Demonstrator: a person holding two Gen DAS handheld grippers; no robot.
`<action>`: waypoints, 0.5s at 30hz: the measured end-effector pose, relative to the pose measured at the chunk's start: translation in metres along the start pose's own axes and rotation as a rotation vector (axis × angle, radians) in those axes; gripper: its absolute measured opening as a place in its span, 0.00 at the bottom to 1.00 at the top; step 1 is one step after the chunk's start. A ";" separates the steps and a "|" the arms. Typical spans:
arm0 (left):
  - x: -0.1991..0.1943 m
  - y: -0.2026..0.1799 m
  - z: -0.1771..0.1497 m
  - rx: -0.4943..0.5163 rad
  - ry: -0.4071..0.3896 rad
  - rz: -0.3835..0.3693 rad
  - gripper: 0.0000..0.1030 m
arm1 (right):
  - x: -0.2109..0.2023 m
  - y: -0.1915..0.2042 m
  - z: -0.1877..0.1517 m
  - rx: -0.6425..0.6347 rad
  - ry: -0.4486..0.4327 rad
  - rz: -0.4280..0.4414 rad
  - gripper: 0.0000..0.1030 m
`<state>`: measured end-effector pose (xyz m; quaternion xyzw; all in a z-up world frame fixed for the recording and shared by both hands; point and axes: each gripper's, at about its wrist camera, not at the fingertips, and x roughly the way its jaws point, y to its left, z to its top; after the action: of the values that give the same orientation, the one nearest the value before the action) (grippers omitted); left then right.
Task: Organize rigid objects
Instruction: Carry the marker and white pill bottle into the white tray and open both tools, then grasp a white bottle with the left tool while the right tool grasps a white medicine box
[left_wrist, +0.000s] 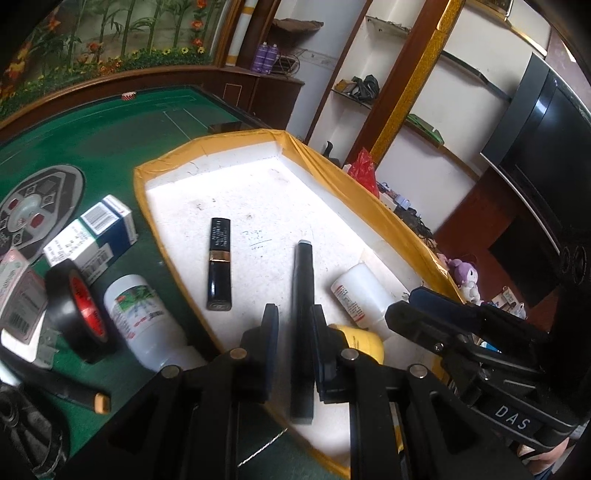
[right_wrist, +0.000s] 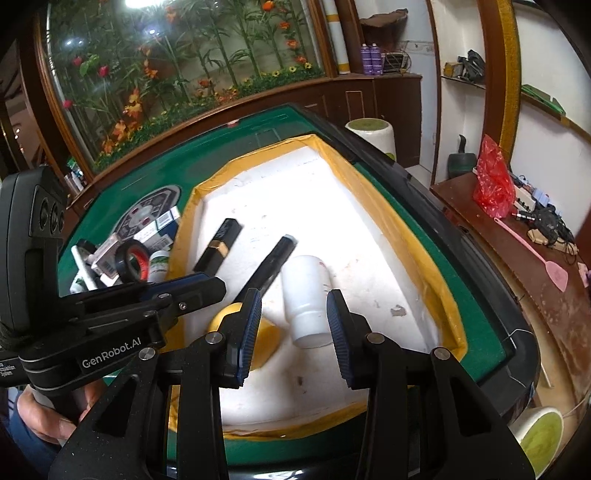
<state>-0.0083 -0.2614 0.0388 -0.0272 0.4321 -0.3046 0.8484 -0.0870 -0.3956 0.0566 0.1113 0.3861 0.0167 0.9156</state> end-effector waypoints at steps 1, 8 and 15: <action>-0.002 0.001 -0.001 0.000 -0.003 0.001 0.16 | -0.001 0.002 0.000 -0.004 -0.001 0.002 0.36; -0.032 0.007 -0.006 0.013 -0.045 0.019 0.16 | -0.007 0.016 0.003 -0.016 -0.018 0.017 0.36; -0.078 0.037 -0.014 -0.024 -0.090 0.059 0.16 | -0.008 0.029 0.003 -0.033 -0.010 0.039 0.35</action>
<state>-0.0349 -0.1858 0.0748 -0.0384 0.3979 -0.2727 0.8751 -0.0887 -0.3688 0.0701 0.1039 0.3790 0.0405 0.9187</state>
